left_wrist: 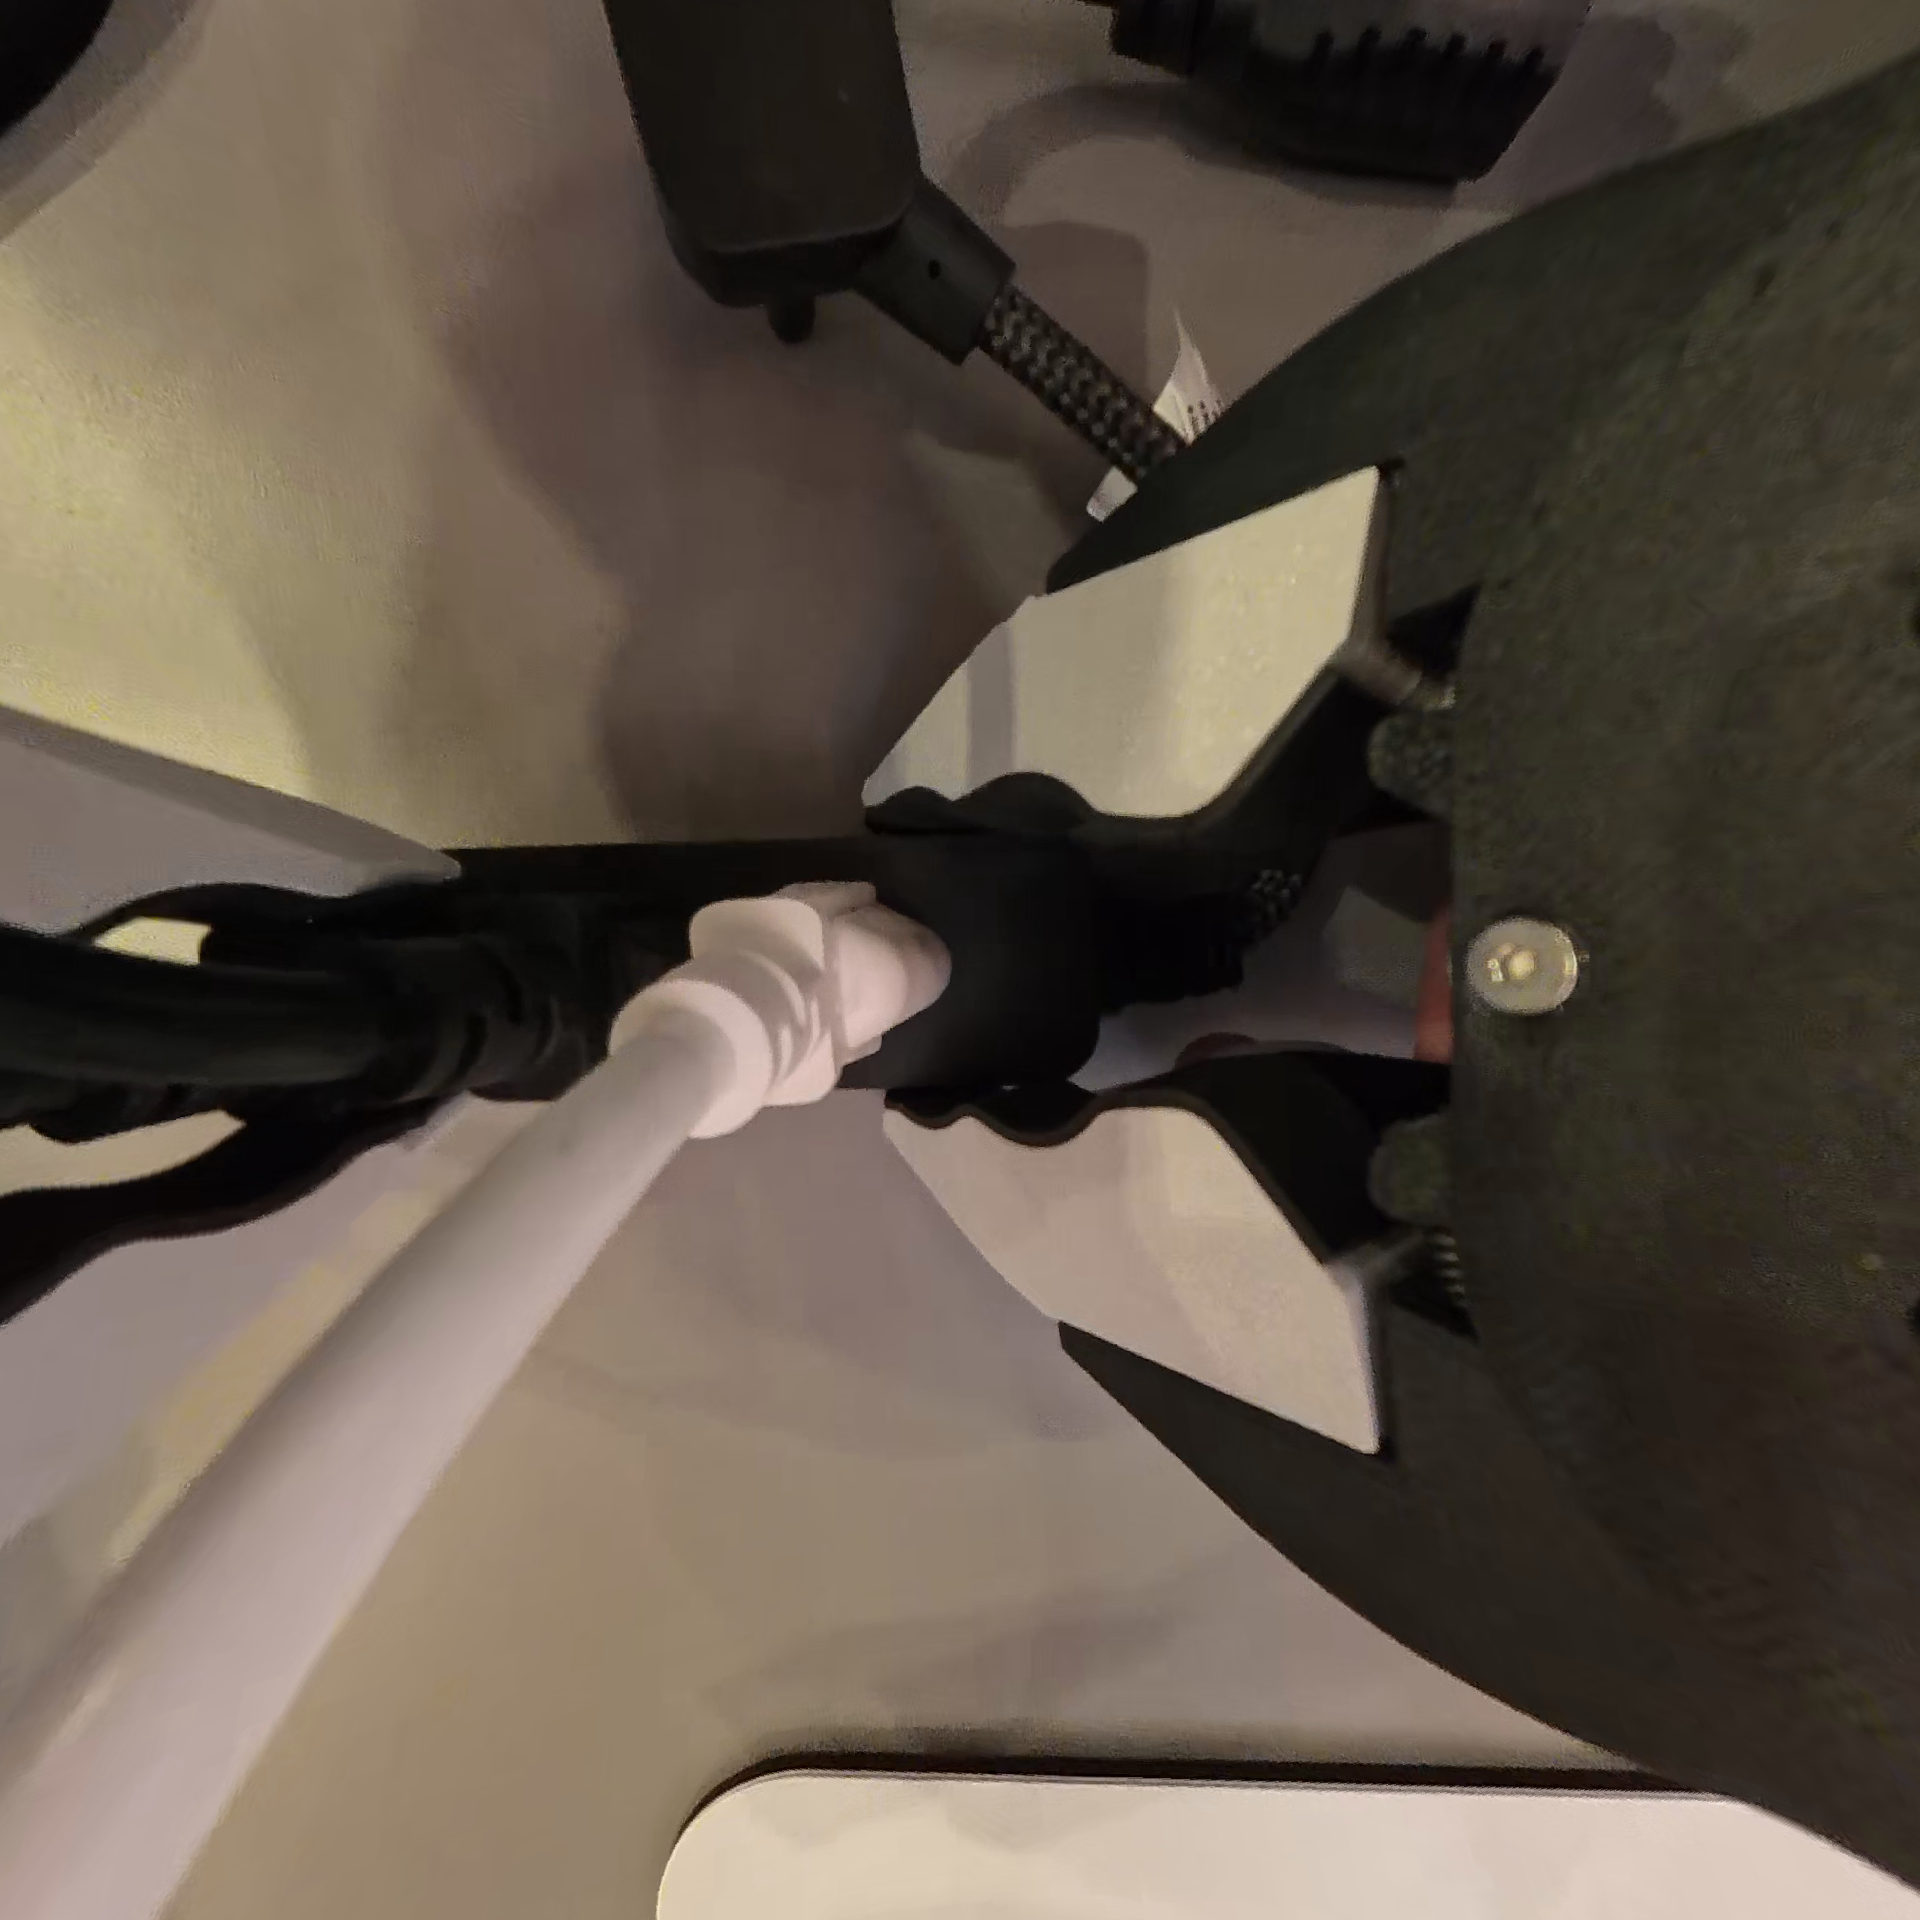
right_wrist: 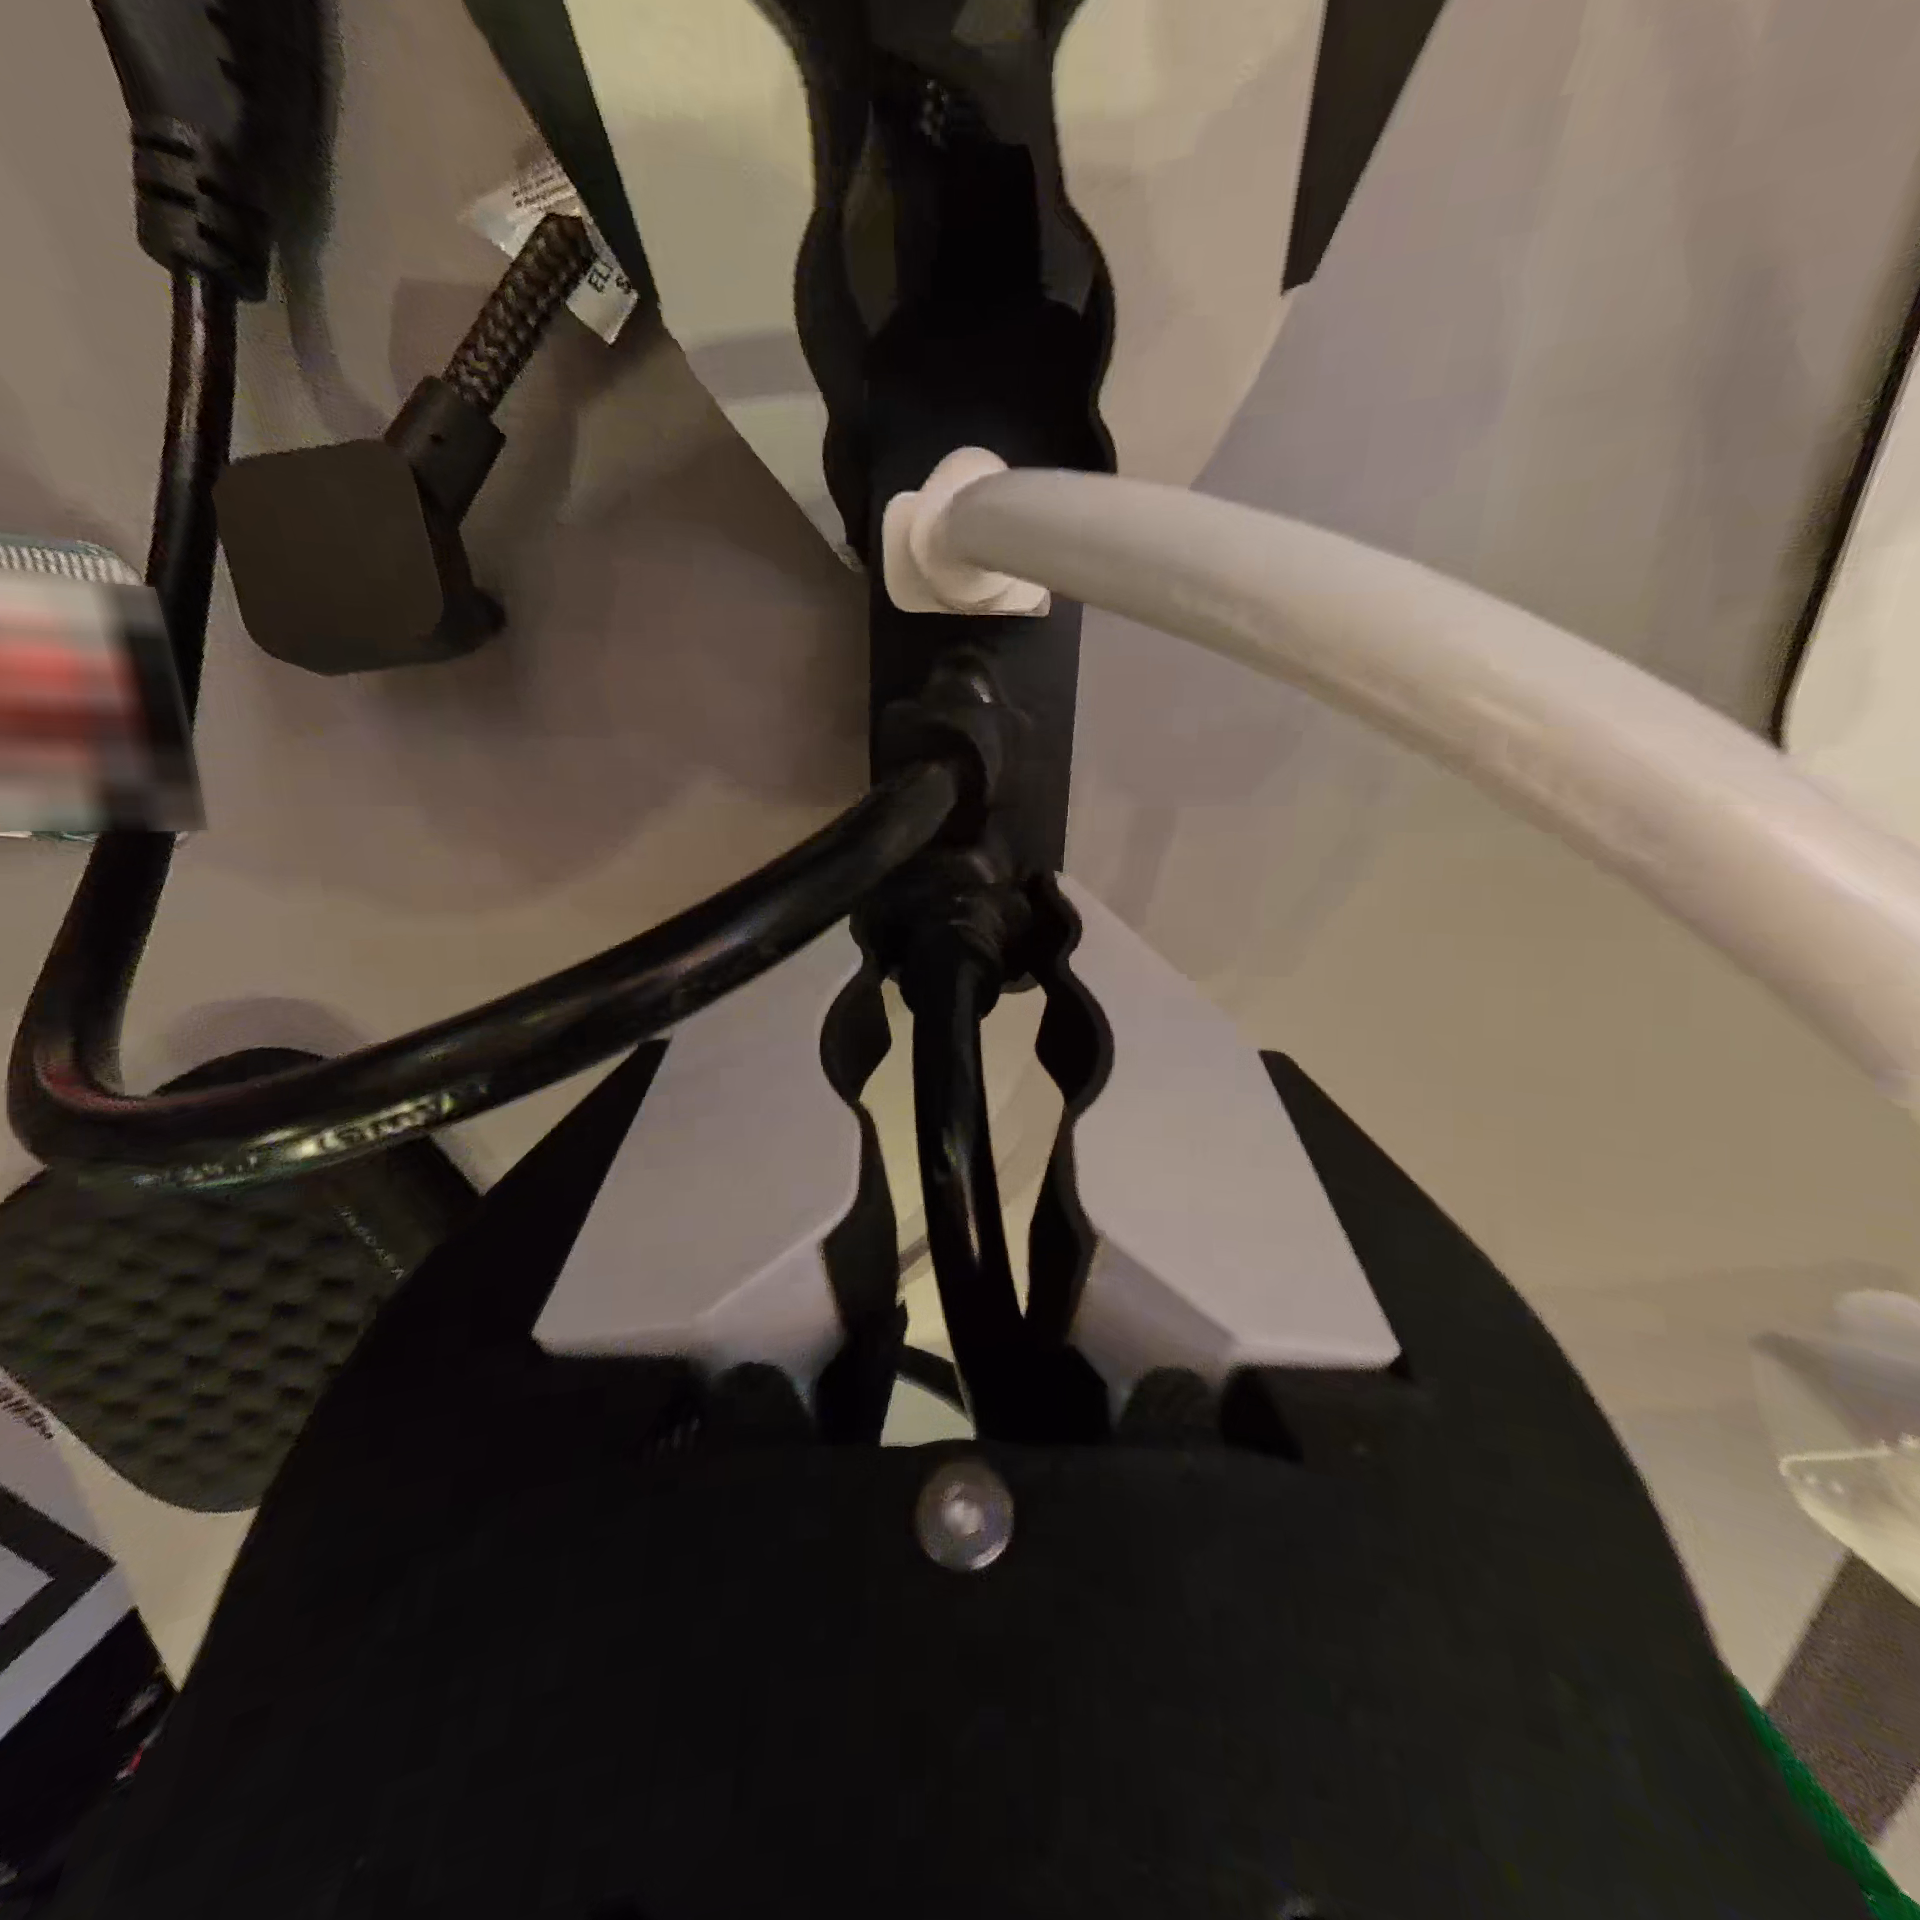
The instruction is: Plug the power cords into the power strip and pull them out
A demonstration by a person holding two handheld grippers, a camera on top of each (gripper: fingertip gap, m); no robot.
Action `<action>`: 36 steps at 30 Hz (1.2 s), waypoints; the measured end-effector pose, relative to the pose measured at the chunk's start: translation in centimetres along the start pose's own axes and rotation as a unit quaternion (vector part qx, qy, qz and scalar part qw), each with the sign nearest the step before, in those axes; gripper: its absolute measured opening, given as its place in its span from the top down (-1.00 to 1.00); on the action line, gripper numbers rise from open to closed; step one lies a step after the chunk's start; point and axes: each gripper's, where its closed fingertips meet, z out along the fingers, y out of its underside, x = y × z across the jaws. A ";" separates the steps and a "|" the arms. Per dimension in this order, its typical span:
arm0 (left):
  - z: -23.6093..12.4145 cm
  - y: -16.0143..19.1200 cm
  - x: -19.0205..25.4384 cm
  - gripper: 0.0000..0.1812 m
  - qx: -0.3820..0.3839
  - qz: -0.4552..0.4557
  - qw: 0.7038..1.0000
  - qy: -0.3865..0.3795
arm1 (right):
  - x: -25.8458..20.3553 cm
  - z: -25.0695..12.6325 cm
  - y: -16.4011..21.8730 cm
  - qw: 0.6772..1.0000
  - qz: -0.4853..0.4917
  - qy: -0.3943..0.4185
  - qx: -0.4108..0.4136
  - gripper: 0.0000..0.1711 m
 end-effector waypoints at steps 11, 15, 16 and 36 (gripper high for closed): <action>-0.3 -2.3 0.0 0.47 0.052 0.006 0.999 -0.004 | -0.2 0.2 0.1 0.998 -0.043 0.044 -0.012 0.75; 0.2 -3.1 -0.2 0.42 0.061 0.005 0.998 -0.020 | -0.4 0.2 -0.1 0.998 -0.043 0.039 -0.001 0.75; 0.5 -2.7 -0.2 0.39 0.050 -0.001 0.999 -0.017 | -0.4 0.2 -0.1 0.998 -0.044 0.038 -0.001 0.74; 1.7 -2.5 0.6 0.50 0.040 0.005 0.999 -0.001 | -0.6 0.6 -0.7 0.994 -0.058 0.095 0.016 0.75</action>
